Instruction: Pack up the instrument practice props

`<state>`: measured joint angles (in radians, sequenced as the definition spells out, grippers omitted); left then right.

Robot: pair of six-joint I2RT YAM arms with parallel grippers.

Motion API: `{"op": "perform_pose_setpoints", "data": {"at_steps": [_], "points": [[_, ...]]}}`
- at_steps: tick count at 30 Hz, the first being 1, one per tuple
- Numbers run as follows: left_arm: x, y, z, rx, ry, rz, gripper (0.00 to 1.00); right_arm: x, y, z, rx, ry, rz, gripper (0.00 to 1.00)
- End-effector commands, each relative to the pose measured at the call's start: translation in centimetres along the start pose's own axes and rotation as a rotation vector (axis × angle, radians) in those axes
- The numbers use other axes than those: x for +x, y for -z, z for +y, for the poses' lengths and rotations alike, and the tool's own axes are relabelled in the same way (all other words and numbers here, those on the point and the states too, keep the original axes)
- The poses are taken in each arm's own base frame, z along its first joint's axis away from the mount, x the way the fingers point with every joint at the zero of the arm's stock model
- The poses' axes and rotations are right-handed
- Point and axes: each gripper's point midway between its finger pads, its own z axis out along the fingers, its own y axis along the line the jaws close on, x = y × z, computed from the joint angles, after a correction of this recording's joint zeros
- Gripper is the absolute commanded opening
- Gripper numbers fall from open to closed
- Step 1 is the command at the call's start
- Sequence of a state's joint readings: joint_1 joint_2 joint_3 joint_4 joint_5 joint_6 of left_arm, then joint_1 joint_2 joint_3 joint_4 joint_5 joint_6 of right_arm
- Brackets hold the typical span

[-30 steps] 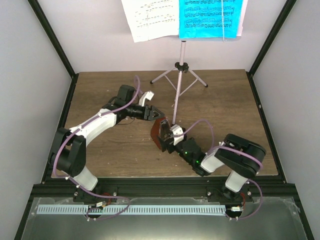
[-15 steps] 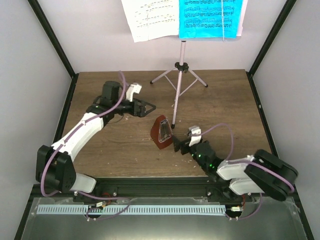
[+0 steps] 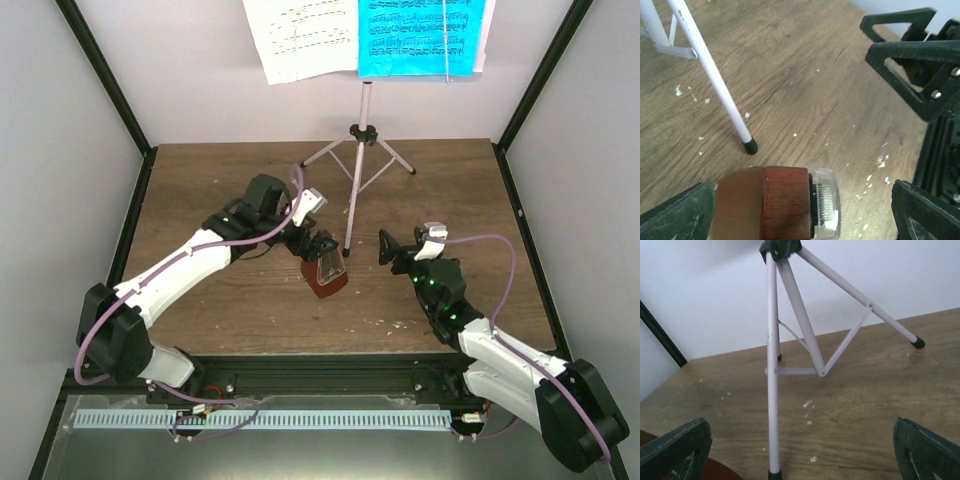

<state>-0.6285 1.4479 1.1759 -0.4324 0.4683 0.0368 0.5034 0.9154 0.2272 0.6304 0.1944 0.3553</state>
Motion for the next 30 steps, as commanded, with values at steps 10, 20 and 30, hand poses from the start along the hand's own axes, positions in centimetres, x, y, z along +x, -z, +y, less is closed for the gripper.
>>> {"op": "perform_pose_setpoints", "data": {"at_steps": [10,20,30], "points": [[3.7,-3.6,0.6,-0.127,-0.127,0.123,0.71,1.0,1.8,-2.1,0.060,0.024,-0.041,1.00],[3.8,-3.5,2.2,-0.231,-0.118,0.121,0.46,1.0,2.1,-2.7,0.086,0.024,-0.052,1.00],[3.5,-2.4,2.9,-0.352,-0.086,0.122,0.38,1.4,1.9,-3.0,0.101,0.042,-0.039,1.00]]}}
